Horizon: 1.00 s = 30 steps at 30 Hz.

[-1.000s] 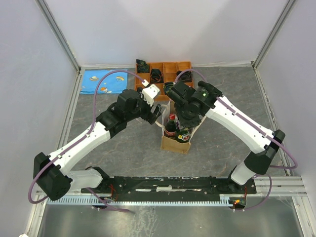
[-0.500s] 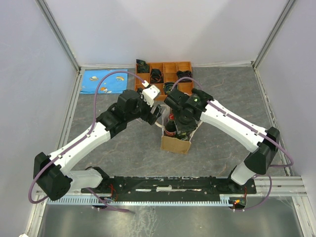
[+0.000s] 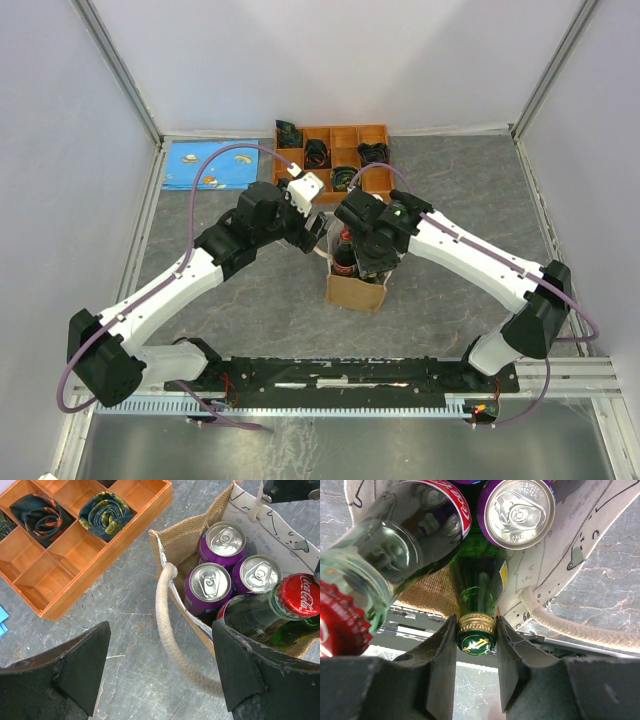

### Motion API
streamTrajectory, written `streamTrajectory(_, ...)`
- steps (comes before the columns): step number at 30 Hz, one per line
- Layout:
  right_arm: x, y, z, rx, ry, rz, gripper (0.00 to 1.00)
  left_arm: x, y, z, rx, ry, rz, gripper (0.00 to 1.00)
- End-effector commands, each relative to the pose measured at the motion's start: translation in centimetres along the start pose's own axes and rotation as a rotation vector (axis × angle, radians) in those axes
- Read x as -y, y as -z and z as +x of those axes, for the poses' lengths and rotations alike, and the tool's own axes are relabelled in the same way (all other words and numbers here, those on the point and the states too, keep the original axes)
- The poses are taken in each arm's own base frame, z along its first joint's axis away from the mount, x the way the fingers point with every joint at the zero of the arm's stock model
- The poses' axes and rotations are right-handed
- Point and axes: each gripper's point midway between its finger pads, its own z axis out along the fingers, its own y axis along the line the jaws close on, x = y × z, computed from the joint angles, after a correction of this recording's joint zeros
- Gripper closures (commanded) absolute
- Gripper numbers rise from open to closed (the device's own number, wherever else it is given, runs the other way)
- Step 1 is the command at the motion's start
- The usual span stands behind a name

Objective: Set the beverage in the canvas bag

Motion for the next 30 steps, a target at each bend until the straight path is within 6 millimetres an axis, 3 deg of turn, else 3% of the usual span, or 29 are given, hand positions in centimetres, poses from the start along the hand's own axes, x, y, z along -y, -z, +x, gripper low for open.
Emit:
streamTrajectory(1,0.5,0.1,0.8,-0.004,0.004,0.021,1.00,0.2,0.9,-1.7,0.069,0.052,0.004,0.12)
streamTrajectory(5,0.4,0.4,0.4,0.012,0.001,0.025,1.00,0.2,1.0,-1.8,0.074,0.053,0.005,0.12)
streamTrajectory(6,0.4,0.8,0.0,0.027,-0.002,0.025,0.95,0.2,1.1,-1.8,0.075,0.053,0.005,0.12)
streamTrajectory(10,0.8,3.0,-1.9,0.120,-0.022,0.033,0.58,0.4,1.2,-1.9,0.082,0.052,0.011,0.12)
streamTrajectory(13,1.0,5.0,-3.4,0.194,-0.039,0.026,0.38,0.4,1.4,-2.1,0.090,0.050,0.012,0.12)
streamTrajectory(16,1.1,6.5,-4.5,0.259,-0.057,0.015,0.24,0.5,1.6,-2.1,0.098,0.050,0.019,0.12)
streamTrajectory(18,1.1,7.4,-5.2,0.298,-0.066,0.001,0.04,0.6,1.7,-2.1,0.100,0.055,0.020,0.12)
streamTrajectory(25,1.5,11.8,-7.2,0.450,-0.159,-0.066,0.01,0.6,2.6,-2.4,0.105,0.070,0.014,0.12)
streamTrajectory(30,3.2,12.3,-6.4,0.478,-0.232,-0.034,0.01,0.9,3.2,-1.4,0.082,0.080,0.023,0.12)
